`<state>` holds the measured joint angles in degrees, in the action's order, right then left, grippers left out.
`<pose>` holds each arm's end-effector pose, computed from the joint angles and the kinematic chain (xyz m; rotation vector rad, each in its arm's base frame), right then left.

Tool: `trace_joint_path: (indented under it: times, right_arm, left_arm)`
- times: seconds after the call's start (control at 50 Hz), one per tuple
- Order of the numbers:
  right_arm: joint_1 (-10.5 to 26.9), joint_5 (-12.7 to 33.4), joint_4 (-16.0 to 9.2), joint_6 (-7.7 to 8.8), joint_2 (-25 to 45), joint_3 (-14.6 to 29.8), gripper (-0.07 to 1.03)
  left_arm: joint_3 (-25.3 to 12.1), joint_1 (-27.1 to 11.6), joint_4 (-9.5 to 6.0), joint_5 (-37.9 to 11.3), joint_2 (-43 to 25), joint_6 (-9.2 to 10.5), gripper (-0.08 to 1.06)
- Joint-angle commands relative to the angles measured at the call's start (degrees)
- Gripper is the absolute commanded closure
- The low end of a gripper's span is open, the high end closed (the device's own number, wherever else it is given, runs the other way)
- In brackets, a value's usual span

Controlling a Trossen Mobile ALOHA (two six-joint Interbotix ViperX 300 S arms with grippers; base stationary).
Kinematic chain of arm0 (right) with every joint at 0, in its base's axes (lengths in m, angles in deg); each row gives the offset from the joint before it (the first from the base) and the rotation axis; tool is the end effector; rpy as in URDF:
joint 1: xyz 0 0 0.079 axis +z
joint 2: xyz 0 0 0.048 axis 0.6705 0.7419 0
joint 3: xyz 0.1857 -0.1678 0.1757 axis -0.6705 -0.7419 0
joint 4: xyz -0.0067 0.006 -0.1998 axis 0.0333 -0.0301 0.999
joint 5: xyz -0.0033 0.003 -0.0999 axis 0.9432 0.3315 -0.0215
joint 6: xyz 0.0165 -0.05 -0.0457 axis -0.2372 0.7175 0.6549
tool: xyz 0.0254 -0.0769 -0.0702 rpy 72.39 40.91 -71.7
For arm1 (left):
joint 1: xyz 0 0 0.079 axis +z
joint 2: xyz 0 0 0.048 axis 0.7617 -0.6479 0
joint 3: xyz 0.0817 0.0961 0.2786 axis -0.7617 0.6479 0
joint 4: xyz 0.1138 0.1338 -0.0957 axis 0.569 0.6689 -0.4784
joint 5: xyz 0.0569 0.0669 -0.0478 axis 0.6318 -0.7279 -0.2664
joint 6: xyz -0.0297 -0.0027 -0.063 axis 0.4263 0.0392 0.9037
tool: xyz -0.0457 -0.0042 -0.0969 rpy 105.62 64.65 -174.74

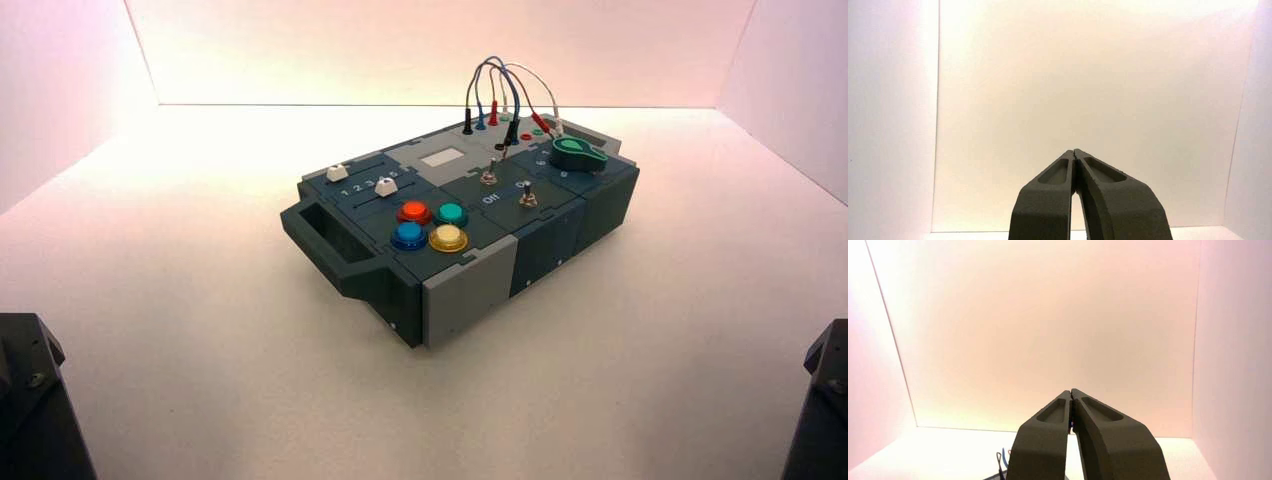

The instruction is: Move the bottom slider to position 4.

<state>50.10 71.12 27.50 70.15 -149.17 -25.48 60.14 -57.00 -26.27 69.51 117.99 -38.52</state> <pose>0.1240 0.0185 0.2942 0.0976 -0.1913 0.1536 0.1227 -0.0210 0.3099 -0.1166 -0.3113 -0.1723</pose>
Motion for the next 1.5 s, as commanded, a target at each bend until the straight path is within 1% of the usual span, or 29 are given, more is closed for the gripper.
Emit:
trace_joint_path:
  times: [0.02,0.12,0.14,0.18,0.26,0.28,0.32,0.36,0.4,0.42,0.44,0.52,0.64,0.72,0.78,0.82,0.84,0.92,1.0,1.02,1.04,1.06,1.12,1.22,1.32,1.38,1.4,1.46,1.5]
  right_arm:
    - [-4.39,-10.46,-5.8,-1.76,-5.89,-8.7,0.98]
    - [-4.31,-10.46,-6.24,-1.76,-5.01,-7.21,0.98]
    - [-4.39,-10.46,-6.33,-1.76,-4.48,-6.59,0.98]
    - [-4.31,-10.46,-6.42,-1.76,-3.43,-5.36,0.98]
    - [-4.39,-10.46,-6.42,-1.76,0.26,-2.81,0.98]
    - [-4.31,-10.02,-6.42,-1.32,5.36,0.18,0.98]
    - [-4.04,-9.84,-6.42,-0.79,9.58,2.46,0.98]
    - [-3.69,-9.32,-6.5,-0.35,12.22,4.22,0.99]
    - [-2.81,-9.14,-6.33,0.26,16.35,6.77,0.99]
    - [-2.64,-9.05,-6.33,0.53,17.14,7.29,0.99]
    - [-2.02,-8.7,-6.24,1.14,19.6,8.96,0.99]
    - [-0.18,-8.09,-6.24,1.85,25.31,12.66,0.99]
    - [2.81,-6.68,-5.89,2.11,32.52,16.61,0.99]
    - [4.31,-5.62,-5.27,2.2,37.62,18.81,0.98]
    - [5.01,-4.92,-5.01,2.2,41.31,20.04,0.98]
    - [5.54,-4.48,-4.75,2.37,44.03,21.18,0.98]
    - [5.54,-4.22,-4.57,2.46,45.44,21.71,0.98]
    - [5.62,-3.69,-4.39,2.72,50.27,23.64,0.98]
    - [5.62,-3.52,-4.22,2.9,54.84,25.66,0.99]
    - [5.62,-3.52,-3.96,3.08,56.69,26.63,0.98]
    - [5.62,-3.52,-3.69,3.16,58.54,27.69,0.99]
    - [5.62,-3.52,-3.6,3.16,59.68,28.3,0.99]
    - [5.62,-3.43,-3.08,3.25,62.75,30.06,0.99]
    - [5.45,-3.08,-1.85,3.34,68.55,33.84,0.98]
    - [5.45,-2.64,-0.97,3.34,74.36,37.97,0.99]
    - [5.45,-2.2,-0.7,3.34,77.52,40.17,0.99]
    - [5.45,-1.85,-0.7,3.34,79.72,41.57,0.99]
    - [5.45,-1.14,-0.53,3.34,83.14,44.03,0.98]
    - [5.45,-0.44,-0.53,3.34,85.96,45.88,0.99]
  left_arm:
    - [4.22,7.12,0.62,-1.23,5.19,14.06,1.01]
    - [2.29,7.12,0.62,-1.23,3.16,13.8,1.01]
    - [0.97,7.12,0.62,-1.23,1.67,13.54,1.01]
    - [-0.18,7.03,0.53,-1.14,0.18,13.27,1.01]
    - [-3.34,7.03,0.62,-1.05,-4.66,11.78,1.01]
    - [-6.59,6.59,0.53,-0.79,-10.81,9.58,1.01]
    - [-8.0,6.24,0.53,-0.62,-13.8,8.88,1.01]
    - [-9.76,5.54,0.44,-0.26,-17.31,8.26,1.01]
    - [-11.34,4.83,0.44,0.18,-19.95,7.91,1.01]
    - [-11.78,4.48,0.44,0.26,-20.83,7.91,1.01]
    - [-13.1,3.78,0.44,0.7,-23.12,7.82,1.01]
    - [-16.08,2.02,0.44,1.49,-28.13,7.56,1.01]
    - [-20.48,-0.53,0.53,1.05,-35.24,7.12,1.01]
    - [-23.12,-2.64,0.53,-0.53,-40.78,6.68,1.01]
    - [-24.96,-4.75,0.53,-1.85,-45.09,6.42,1.01]
    - [-26.81,-7.12,0.53,-3.16,-49.39,5.98,1.01]
    - [-27.07,-7.65,0.53,-3.43,-50.36,5.89,1.01]
    - [-29.79,-12.39,0.53,-4.83,-57.48,4.83,1.01]
    - [-31.55,-16.61,0.53,-5.45,-62.4,4.48,1.01]
    - [-32.61,-19.51,0.53,-5.54,-65.39,4.31,1.01]
    - [-33.49,-21.62,0.53,-5.54,-67.24,4.31,1.01]
    - [-33.66,-22.32,0.53,-5.54,-67.85,4.31,1.01]
    - [-34.63,-26.46,0.53,-5.89,-70.84,4.31,1.01]
    - [-35.42,-30.59,0.44,-7.56,-74.27,4.31,1.01]
    - [-35.95,-36.04,0.35,-13.36,-76.2,4.22,1.01]
    - [-35.77,-38.58,0.35,-16.08,-76.55,4.22,1.01]
    - [-35.77,-39.55,0.26,-17.31,-76.73,4.31,1.01]
    - [-35.6,-41.84,0.0,-20.74,-76.9,4.39,1.01]
    - [-35.51,-42.8,-0.35,-22.15,-76.99,4.48,1.01]
